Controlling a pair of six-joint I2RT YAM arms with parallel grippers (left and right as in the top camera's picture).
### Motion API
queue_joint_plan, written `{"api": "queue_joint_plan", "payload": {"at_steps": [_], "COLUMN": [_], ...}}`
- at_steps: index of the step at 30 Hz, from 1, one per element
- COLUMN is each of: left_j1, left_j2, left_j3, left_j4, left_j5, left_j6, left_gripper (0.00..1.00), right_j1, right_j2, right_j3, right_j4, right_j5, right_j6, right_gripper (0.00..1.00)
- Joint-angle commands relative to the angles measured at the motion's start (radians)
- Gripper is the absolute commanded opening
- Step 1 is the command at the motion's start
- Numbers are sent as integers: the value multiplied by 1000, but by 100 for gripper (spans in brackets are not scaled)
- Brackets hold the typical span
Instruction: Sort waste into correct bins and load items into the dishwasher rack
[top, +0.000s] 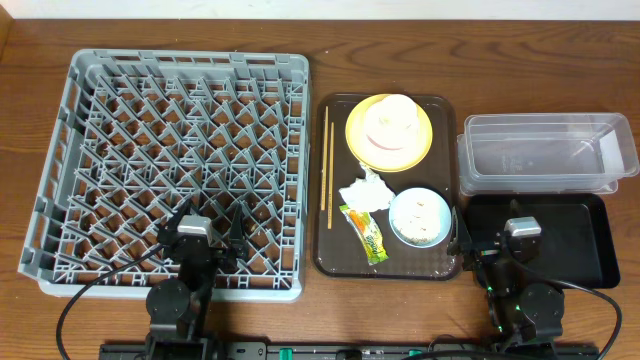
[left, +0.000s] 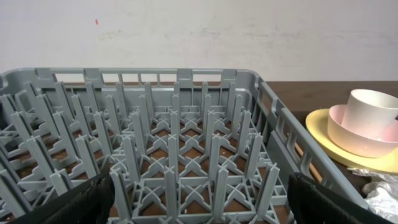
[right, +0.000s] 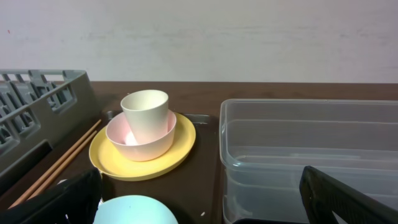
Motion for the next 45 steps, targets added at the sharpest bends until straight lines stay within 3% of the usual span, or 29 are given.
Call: {"api": "queue_joint_plan", "payload": {"at_steps": [1,11,17,21,28,38,41,45], "left_j1": [4,4,4,4,4,3,3,3], "left_j2": [-7,-7,-7,-3,175,826,963,1060], "left_j3": [-14,-14,10,112,495,1334,1479,1516], "left_j4": [-39,-23,-10,-60,-334,-1025,-1087,-1087], "left_j5": [5,37,281,312,312,364,364,365], "left_j6": [9,-18,-27,-121,-124,-123,-123,-137], "left_gripper": [90,90,90,90,90,90,90,90], "right_j1": [0,0,0,0,0,0,0,0], "right_j2": [-5,-5,-5,-5,-5,-5,-5,-5], "right_j3": [-1,-1,-1,-1,-1,-1,-1,-1], "right_j4": [-4,-4,-4,-4,-4,-4,-4,-4], "right_j5": [4,4,4,4,4,4,4,4], "right_j6": [-8,-8,-8,-8,-8,-8,-8,-8], "right_gripper": [99,99,98,99,99,99,99,99]}}
